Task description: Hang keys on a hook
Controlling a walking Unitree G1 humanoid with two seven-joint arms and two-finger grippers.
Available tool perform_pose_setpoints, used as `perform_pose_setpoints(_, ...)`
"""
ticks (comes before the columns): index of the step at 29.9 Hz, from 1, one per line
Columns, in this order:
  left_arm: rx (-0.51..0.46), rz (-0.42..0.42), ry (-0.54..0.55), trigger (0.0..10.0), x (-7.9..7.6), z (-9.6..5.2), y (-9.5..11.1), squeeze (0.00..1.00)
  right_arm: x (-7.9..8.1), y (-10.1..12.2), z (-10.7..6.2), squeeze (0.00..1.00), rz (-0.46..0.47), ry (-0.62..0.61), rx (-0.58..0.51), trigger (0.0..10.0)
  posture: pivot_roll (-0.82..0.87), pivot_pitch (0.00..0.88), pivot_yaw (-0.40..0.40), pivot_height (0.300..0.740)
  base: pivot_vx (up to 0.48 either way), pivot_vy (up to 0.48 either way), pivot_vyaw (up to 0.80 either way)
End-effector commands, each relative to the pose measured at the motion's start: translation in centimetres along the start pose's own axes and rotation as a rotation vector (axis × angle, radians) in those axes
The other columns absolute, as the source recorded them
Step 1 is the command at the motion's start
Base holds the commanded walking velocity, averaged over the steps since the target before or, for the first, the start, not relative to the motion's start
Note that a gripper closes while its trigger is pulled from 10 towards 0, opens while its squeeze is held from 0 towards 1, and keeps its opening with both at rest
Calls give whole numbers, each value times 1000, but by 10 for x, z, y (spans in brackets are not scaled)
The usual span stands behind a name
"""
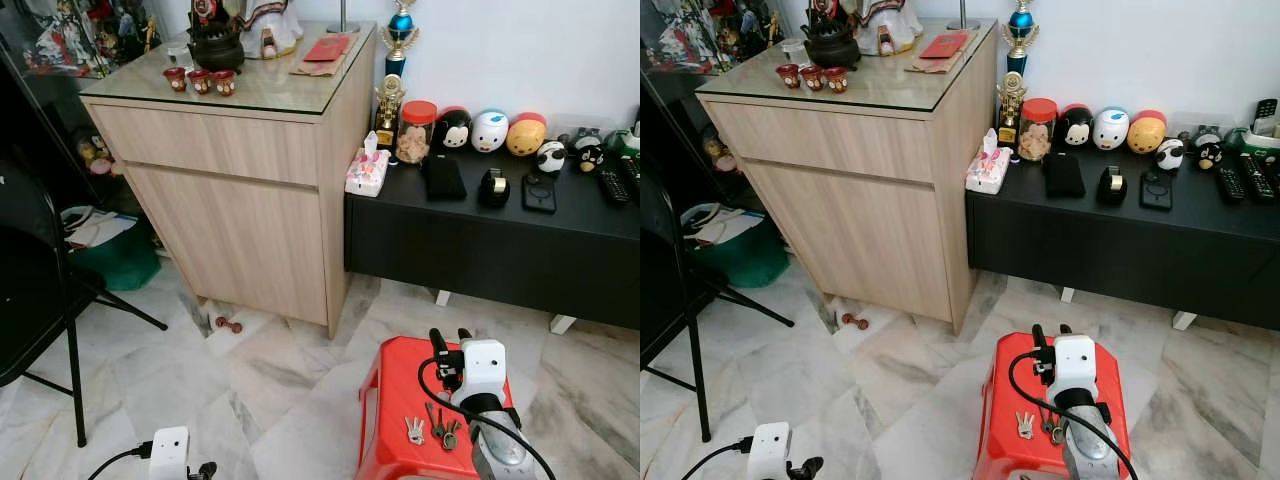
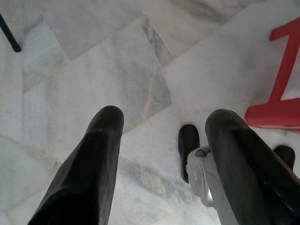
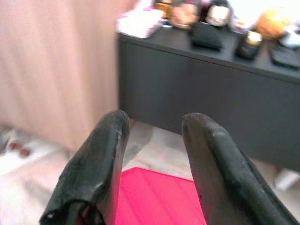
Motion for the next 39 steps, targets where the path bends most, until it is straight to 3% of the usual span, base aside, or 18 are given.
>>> perform_pose_setpoints(1,16,2,8,10000,5,-2,-7,0,11,4,0,0,-22,52,-13,10000,-20,64,51,740,0,0,0)
perform_pose_setpoints(10,19,8,-2,10000,-3,-1,-8,0,9,6,4,0,-4,34,-7,10000,-26,44,54,740,0,0,0)
perform_pose_setpoints(15,21,12,-5,10000,-6,-1,-8,0,-7,-2,7,0,90,-73,48,10000,-26,41,54,740,0,0,0)
perform_pose_setpoints(22,23,9,-3,10000,-5,-1,-8,0,3,-15,5,0,84,-10,110,10000,-25,48,50,740,0,0,0)
perform_pose_setpoints(30,32,12,-2,10000,-2,-2,-11,0,6,-26,1,0,87,-3,157,10000,-19,49,48,681,0,0,0)
perform_pose_setpoints(39,34,10,-1,10000,0,-2,-11,0,8,-31,0,0,93,13,185,10000,-16,48,47,653,0,0,0)
Point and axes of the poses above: a point about 5 cm out from each wrist's last joint towards the gripper, its own z axis pointing out of the wrist towards the gripper, its own y axis along the axis of the wrist's last joint, x = y × z, the point moved 5 cm from there along z, pointing out of the wrist towards the gripper, and after that the axes turned 6 degrees about z, right-handed, at the moved point
